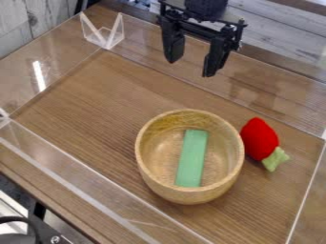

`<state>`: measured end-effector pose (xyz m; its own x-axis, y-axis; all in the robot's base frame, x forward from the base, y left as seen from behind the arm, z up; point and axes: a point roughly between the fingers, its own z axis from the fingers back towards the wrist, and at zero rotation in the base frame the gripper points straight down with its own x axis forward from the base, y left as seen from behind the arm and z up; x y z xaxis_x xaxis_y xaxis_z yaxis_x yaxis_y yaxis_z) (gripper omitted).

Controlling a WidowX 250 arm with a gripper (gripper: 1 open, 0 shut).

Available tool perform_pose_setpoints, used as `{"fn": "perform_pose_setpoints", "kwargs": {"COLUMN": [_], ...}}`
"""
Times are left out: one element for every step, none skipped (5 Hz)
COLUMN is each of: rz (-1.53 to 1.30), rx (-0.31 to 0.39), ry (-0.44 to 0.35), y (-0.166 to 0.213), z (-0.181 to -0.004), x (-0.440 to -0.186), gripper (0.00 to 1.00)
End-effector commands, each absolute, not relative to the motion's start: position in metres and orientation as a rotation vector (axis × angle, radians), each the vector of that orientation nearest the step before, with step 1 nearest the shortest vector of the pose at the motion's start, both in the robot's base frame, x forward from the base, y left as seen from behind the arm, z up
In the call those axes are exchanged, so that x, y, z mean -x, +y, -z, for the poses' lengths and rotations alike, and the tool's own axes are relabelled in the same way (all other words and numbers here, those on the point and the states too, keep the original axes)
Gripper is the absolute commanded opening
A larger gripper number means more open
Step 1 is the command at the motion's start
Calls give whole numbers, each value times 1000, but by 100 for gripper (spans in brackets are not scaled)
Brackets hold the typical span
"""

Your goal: Remove the green block from the brown bowl and put it on the table

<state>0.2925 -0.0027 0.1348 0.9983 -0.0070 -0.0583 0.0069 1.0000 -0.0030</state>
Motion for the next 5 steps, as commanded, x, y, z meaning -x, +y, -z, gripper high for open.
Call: {"fn": "perform_pose_setpoints", "kwargs": {"rz": [-12,-48,-84,-102,-111], "rx": [12,28,41,50,57], "ry": [82,96,97,93,89], "y": [-6,-15,-24,-32,-38], "z": [-124,-110,-94,-84,-76], "x": [-285,-271,-260,-255,-253], "gripper": [100,100,100,100,100]}}
